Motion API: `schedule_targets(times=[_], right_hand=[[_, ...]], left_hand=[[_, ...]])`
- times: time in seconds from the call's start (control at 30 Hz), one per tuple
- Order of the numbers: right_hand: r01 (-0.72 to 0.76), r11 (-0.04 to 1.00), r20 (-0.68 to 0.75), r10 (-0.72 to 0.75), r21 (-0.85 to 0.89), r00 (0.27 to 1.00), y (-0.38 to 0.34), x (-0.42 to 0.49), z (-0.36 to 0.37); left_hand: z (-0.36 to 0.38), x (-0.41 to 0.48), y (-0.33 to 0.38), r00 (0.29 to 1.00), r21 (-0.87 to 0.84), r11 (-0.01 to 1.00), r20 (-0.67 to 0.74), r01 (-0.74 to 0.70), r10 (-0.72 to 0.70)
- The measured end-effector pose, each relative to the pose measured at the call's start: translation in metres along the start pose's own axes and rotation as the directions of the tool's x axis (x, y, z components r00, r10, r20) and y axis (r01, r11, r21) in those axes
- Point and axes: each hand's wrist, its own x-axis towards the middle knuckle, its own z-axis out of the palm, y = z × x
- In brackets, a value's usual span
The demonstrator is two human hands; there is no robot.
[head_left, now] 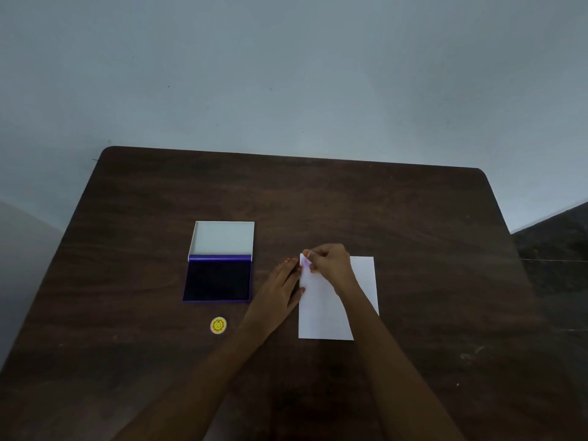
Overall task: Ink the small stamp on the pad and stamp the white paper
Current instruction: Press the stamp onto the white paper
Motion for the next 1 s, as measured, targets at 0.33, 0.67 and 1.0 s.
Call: schedule_targets(times=[0.33, 0.67, 1.0], right_hand=[[0.036, 0.999, -0.004, -0.036, 0.015, 0.999, 0.006, 0.002, 0.001], [0.146, 0.988, -0.014, -0.147, -0.053, 0.989, 0.022, -0.002, 0.008], [0.116, 0.978, -0.18, -0.083, 0.175, 0.98, 0.031, -0.008, 0.002]], left_hand=[[0.006, -0.003, -0.008, 0.991, 0.138, 0.986, -0.084, -0.094, 0.106], [0.01, -0.002, -0.012, 0.98, 0.184, 0.975, -0.128, -0.128, 0.153], [0.01, -0.004, -0.01, 0.969, 0.225, 0.962, -0.157, -0.152, 0.19]])
